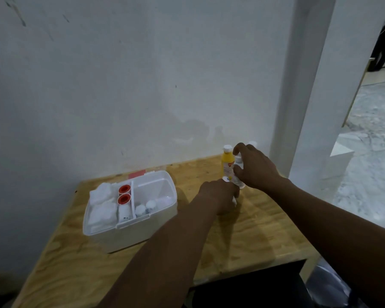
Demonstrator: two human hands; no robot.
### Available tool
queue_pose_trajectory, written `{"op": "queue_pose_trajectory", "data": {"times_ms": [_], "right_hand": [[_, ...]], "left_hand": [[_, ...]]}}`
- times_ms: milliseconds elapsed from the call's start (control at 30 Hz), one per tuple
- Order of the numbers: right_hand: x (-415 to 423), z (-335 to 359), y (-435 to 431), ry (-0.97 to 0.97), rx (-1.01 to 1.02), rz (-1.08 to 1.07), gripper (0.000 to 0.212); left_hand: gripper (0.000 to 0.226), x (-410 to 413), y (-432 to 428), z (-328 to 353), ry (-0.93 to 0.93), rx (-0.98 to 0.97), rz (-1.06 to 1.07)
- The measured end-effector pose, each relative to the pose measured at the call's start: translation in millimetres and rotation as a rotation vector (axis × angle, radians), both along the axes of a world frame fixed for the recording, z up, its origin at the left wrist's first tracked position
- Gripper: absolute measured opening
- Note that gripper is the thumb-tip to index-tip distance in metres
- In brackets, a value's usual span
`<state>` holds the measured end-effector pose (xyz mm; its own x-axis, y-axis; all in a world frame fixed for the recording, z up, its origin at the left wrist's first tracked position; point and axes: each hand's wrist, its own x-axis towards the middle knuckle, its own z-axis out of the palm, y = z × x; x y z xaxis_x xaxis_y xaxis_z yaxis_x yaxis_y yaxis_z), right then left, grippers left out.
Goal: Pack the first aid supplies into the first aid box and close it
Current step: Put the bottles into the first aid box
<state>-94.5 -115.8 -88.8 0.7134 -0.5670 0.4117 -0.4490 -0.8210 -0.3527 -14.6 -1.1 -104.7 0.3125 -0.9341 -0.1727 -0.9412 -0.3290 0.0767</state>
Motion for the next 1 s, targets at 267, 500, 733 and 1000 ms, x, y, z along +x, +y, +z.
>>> {"op": "queue_pose_trajectory", "data": {"times_ms": [267,500,733,1000], "right_hand": [[2.5,4.9,-0.1,-0.002,0.082,-0.030,0.022],[3.6,36.1,21.5,-0.122,0.060,0.047,0.019],[40.6,83.1,75.1,-0.303,0.026,0.206,0.021],[65.2,87.9,135.8,-0.298,0.028,0.365,0.022]], "left_hand": [[0.032,30.0,19.9,37.5,0.124,-0.122,0.030],[0.024,68.5,71.8,127.4,0.317,-0.371,0.159],[0.025,105.5,140.9,161.1,0.351,-0.381,0.375],[0.026,113.7,181.7,132.3,0.403,-0.252,0.474]]}}
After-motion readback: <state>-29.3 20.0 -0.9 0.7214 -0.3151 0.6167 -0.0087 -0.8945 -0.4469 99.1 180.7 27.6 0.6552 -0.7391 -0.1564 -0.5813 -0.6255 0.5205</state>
